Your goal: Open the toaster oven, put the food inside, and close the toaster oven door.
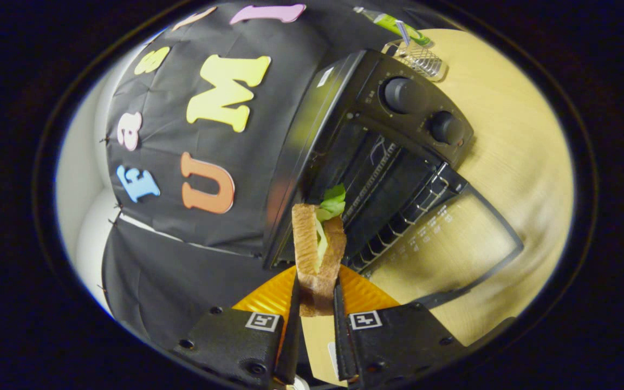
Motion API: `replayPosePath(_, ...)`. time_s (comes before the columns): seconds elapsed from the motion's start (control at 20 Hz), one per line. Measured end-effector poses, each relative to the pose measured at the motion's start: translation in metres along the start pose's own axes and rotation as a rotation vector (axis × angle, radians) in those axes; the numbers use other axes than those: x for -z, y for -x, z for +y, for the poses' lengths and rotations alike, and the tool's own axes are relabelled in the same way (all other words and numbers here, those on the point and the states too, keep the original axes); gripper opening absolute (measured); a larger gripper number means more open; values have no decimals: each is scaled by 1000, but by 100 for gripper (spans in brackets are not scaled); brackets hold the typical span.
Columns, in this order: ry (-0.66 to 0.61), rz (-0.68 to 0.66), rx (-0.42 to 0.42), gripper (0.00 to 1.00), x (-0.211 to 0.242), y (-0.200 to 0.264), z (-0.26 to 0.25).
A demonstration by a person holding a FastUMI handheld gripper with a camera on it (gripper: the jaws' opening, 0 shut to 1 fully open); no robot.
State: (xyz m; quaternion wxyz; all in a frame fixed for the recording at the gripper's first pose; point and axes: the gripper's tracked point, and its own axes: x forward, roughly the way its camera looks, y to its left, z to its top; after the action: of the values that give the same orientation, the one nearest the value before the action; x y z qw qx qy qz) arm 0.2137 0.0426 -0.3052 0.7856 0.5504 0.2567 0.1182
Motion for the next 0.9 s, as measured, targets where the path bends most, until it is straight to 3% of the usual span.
replayPosePath(0.25,-63,-172,-30,33,-32,-33,-12)
replayPosePath(0.55,-109,-231,-29,33,-35,-76,-20)
replayPosePath(0.7,-81,-234,-24,35,-31,-83,-17)
replayPosePath(0.9,104,-147,88,50,-9,-94,-21)
